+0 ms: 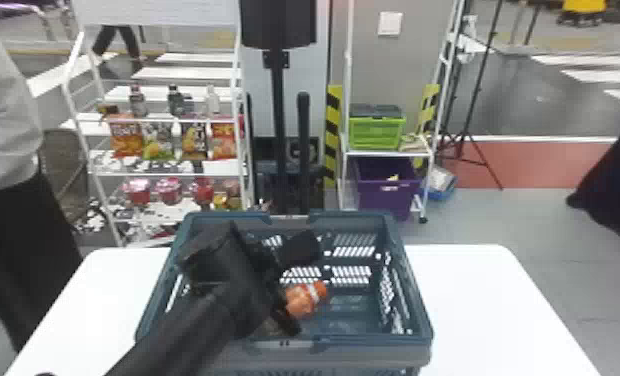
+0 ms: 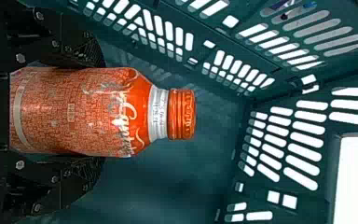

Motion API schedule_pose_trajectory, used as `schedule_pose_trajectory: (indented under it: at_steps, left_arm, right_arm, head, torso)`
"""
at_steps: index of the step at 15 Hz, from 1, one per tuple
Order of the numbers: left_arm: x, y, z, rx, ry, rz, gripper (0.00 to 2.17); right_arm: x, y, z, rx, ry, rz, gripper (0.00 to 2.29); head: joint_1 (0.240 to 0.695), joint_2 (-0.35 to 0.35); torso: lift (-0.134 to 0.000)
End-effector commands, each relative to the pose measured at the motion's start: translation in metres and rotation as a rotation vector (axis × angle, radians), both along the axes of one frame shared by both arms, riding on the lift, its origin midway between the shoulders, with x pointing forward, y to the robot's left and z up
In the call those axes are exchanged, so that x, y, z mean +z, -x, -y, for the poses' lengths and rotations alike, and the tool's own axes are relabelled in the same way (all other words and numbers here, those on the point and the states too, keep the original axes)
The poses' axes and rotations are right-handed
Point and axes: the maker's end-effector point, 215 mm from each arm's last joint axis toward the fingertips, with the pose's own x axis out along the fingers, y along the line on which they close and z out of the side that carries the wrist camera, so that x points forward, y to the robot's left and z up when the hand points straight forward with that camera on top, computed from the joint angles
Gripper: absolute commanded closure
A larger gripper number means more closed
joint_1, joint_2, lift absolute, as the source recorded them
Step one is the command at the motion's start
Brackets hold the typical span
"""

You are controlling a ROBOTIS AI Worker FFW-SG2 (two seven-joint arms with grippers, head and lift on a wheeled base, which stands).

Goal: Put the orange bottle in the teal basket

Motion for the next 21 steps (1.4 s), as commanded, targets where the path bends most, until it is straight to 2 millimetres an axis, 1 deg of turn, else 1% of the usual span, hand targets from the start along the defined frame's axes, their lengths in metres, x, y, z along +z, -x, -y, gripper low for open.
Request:
schedule_pose_trajectory:
  at_steps: [1,3,10,12,15,18,19,20,21]
  left_arm:
    - [-0.005,0.003,-0.004,0.001,-0.014,-0.005,0.52]
    - [-0.006,0.003,-0.005,0.005,-0.014,-0.003,0.45]
    - [-0.005,0.004,-0.001,0.001,-0.01,-0.002,0.45]
    - [-0.004,0.002,-0.004,0.013,-0.013,0.008,0.43]
    - [0.011,0.0,-0.003,0.034,0.028,0.025,0.43]
    - [0.038,-0.005,-0.009,0.104,0.095,0.064,0.43]
    - [0.045,-0.007,-0.012,0.124,0.117,0.073,0.39]
    - [0.052,-0.01,-0.015,0.139,0.133,0.087,0.31]
    - [0.061,-0.012,-0.018,0.157,0.146,0.102,0.31]
  right_arm:
    - [0.0,0.0,0.0,0.0,0.0,0.0,0.13]
    - [0.0,0.0,-0.001,0.001,-0.001,0.0,0.13]
    - [0.003,0.001,-0.001,0.002,-0.002,0.003,0.13]
    - [0.002,0.001,-0.001,0.001,-0.002,0.001,0.13]
    - [0.001,0.001,0.0,0.0,0.0,0.0,0.13]
    - [0.0,0.001,0.0,0.0,0.0,-0.002,0.13]
    - [-0.001,0.001,0.0,0.0,0.0,-0.002,0.13]
    - [-0.001,0.0,0.0,0.0,0.0,-0.002,0.13]
    - [0.0,0.0,0.0,0.0,0.0,0.0,0.13]
  head:
    - [0.499,0.0]
    - [0.499,0.0]
    - [0.499,0.0]
    - [0.499,0.0]
    - [0.499,0.0]
    - [0.499,0.0]
    - [0.499,0.0]
    - [0.499,0.0]
    - [0.499,0.0]
  torso:
    - [0.0]
    - [0.0]
    - [0.0]
    - [0.0]
    - [0.0]
    - [0.0]
    - [0.0]
    - [0.0]
    - [0.0]
